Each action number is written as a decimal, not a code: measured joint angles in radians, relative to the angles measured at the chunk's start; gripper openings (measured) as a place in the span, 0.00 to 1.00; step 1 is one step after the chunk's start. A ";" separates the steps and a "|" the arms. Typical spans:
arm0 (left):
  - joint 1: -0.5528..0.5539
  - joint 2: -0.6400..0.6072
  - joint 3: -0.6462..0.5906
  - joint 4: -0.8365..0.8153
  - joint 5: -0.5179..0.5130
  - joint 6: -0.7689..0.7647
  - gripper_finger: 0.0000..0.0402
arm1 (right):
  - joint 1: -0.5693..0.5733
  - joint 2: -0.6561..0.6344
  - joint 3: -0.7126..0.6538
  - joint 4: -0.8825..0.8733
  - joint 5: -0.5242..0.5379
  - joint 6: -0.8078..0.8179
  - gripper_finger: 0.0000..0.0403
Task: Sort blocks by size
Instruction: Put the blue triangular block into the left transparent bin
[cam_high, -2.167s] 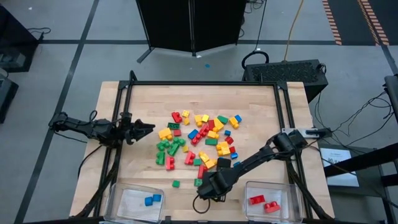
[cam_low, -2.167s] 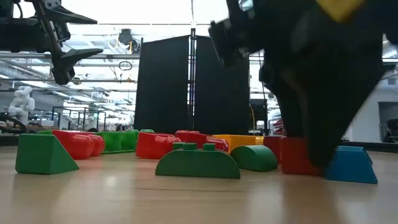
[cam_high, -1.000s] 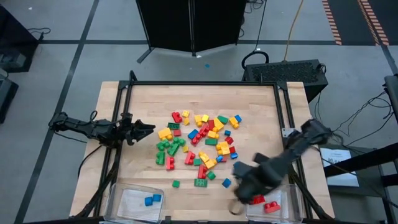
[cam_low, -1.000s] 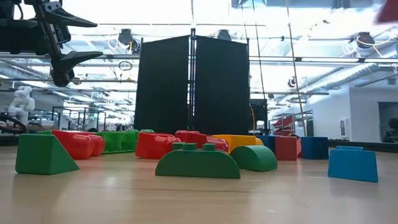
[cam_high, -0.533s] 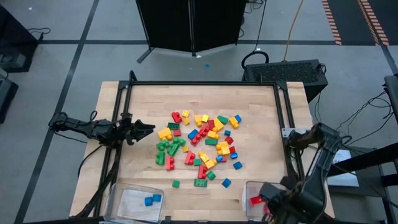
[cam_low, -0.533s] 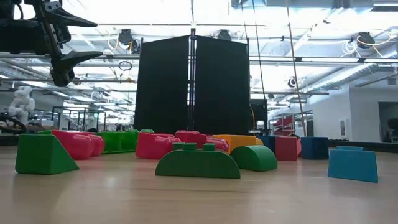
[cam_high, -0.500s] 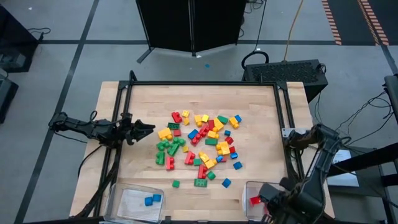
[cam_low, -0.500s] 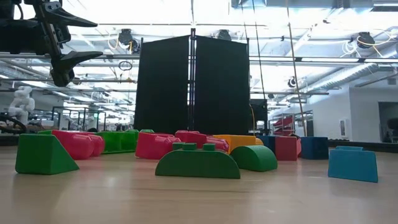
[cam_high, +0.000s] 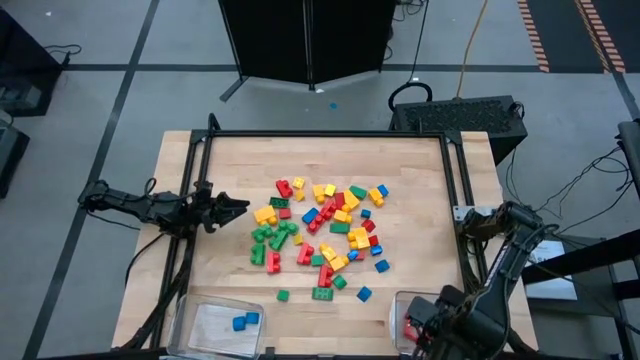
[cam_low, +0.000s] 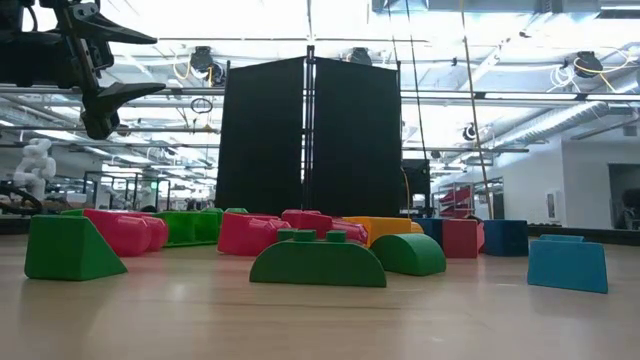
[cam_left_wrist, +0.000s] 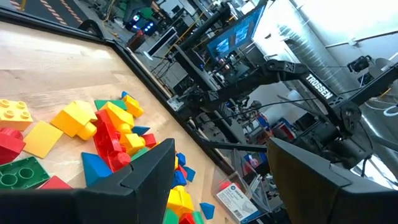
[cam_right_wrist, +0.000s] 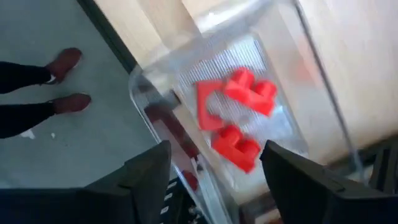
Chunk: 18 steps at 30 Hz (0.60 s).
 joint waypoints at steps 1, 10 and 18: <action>0.000 0.000 0.000 0.000 0.000 0.000 0.64 | -0.020 -0.009 0.000 0.000 0.019 -0.034 0.61; 0.000 0.000 0.000 -0.002 -0.002 0.000 0.64 | -0.361 -0.009 0.001 -0.057 0.089 -0.419 0.56; 0.000 0.000 0.000 -0.029 0.000 0.000 0.64 | -0.531 0.000 -0.108 -0.029 0.093 -0.324 0.56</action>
